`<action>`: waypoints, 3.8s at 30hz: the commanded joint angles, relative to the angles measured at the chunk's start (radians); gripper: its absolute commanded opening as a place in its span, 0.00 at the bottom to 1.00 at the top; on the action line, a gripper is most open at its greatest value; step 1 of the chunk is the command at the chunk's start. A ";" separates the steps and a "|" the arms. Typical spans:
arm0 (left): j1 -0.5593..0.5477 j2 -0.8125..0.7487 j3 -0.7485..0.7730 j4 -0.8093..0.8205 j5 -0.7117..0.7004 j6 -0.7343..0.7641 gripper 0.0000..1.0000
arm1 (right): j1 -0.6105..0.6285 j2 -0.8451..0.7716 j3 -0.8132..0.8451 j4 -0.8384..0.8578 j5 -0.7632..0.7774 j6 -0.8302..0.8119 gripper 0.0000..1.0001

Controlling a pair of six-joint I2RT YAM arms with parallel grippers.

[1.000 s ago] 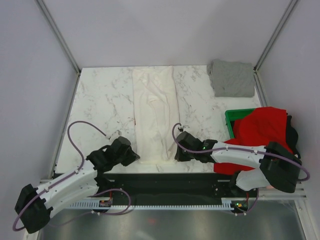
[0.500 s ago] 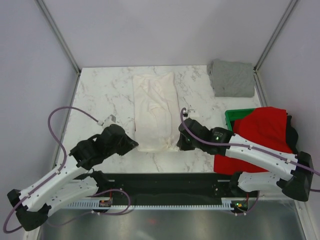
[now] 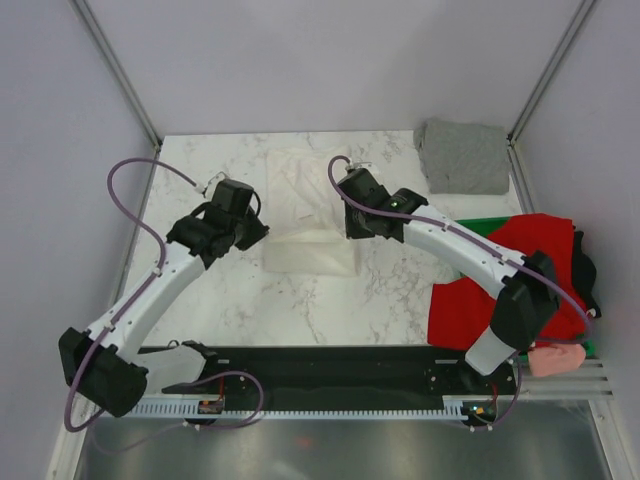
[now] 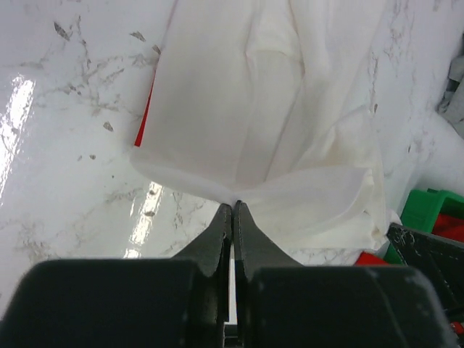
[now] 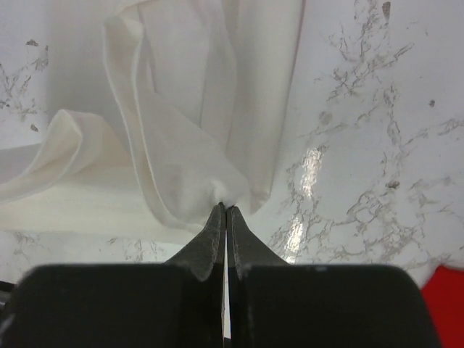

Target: Fold and stack the t-shirts

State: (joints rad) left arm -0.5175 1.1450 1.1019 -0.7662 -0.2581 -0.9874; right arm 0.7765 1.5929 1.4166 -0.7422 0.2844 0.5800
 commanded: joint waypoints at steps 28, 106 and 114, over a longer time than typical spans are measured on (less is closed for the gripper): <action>0.355 0.809 0.455 0.217 0.414 0.173 0.32 | -0.304 0.679 0.691 -0.064 -0.189 -0.195 0.45; 0.350 0.205 -0.625 0.763 0.503 0.222 0.62 | -0.324 0.205 -0.578 0.711 -0.699 -0.028 0.44; 0.350 0.229 -0.636 0.824 0.511 0.216 0.54 | -0.325 0.214 -0.594 0.722 -0.697 -0.019 0.34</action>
State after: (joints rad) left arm -0.1696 1.3560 0.4873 0.0345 0.2691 -0.7593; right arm 0.4477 1.7649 0.8574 0.0036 -0.4580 0.5781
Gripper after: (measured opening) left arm 0.553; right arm 0.347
